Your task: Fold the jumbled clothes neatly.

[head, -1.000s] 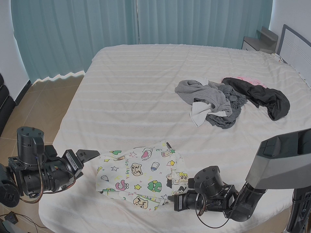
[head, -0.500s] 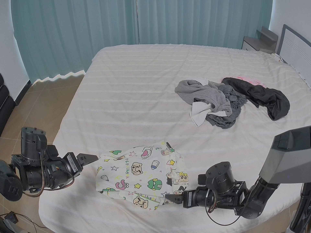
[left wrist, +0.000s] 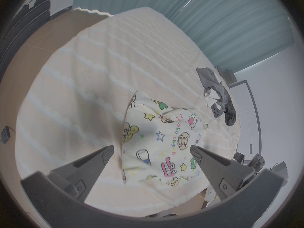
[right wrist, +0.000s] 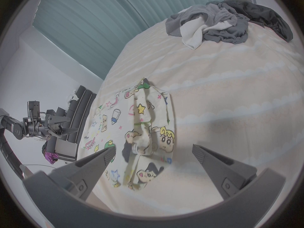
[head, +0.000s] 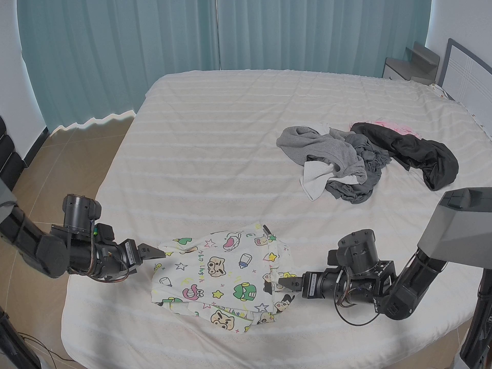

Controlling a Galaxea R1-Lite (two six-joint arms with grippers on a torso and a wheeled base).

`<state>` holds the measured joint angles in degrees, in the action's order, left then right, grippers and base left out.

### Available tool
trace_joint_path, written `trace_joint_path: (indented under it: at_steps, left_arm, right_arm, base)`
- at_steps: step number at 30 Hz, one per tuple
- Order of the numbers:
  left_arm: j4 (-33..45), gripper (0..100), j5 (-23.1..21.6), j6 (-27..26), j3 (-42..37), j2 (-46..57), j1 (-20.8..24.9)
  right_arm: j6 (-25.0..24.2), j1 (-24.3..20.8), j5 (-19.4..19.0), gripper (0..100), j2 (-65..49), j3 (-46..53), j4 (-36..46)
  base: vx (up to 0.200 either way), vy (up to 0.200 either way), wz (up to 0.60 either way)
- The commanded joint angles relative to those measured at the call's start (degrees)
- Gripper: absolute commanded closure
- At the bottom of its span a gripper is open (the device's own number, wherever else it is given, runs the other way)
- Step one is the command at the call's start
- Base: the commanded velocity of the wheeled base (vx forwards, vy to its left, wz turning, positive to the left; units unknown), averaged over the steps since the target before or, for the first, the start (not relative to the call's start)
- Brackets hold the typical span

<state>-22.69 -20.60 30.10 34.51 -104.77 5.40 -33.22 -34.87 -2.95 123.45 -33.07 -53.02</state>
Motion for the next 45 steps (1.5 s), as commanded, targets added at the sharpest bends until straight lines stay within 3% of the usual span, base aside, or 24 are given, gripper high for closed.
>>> trace_joint_path:
  at_steps: [1,7,18,29,30,31,39,42,45]
  left_arm:
    - [0.19,0,-1.55,-0.83,6.71,-12.04,-0.57]
    - [-0.16,0,-1.81,-1.27,9.87,-17.05,-0.57]
    - [-0.16,0,-6.29,-1.18,10.40,-17.75,0.40]
    - [-0.08,0,-7.44,-0.30,11.89,-19.51,4.36]
    - [-0.08,0,-7.35,0.14,12.16,-19.69,4.88]
    - [-0.08,100,-7.26,0.84,12.33,-19.69,5.06]
    - [0.27,100,-6.64,3.39,12.69,-18.63,6.64]
    - [0.63,100,-5.50,3.56,12.33,-16.26,6.73]
    - [0.71,100,-5.15,4.53,12.33,-15.29,6.82]
  right_arm:
    - [0.17,0.94,-0.48,0,5.39,-7.97,5.29]
    - [0.17,0.41,-0.65,0,7.59,-12.28,8.98]
    - [-0.53,-1.17,-2.32,0,9.35,-16.32,10.83]
    - [-3.78,-4.77,-3.11,0,13.22,-22.39,11.09]
    - [-3.96,-5.04,-3.20,100,13.30,-22.47,11.18]
    - [-4.05,-5.13,-3.20,100,13.39,-22.56,11.09]
    - [-4.57,-5.92,-3.03,100,11.19,-21.77,10.48]
    - [-8.27,-5.92,-2.94,100,8.47,-21.51,10.48]
    - [-8.62,-5.92,-2.94,100,7.24,-20.72,10.48]
  base:
    - [0.000,0.000,0.00]
    - [0.000,0.000,0.00]
    - [0.000,0.000,0.00]
    - [0.000,0.000,0.00]
    - [0.000,0.000,0.00]
    - [0.000,0.000,0.00]
    - [0.000,0.000,0.00]
    - [0.000,0.000,0.00]
    - [0.000,0.000,0.00]
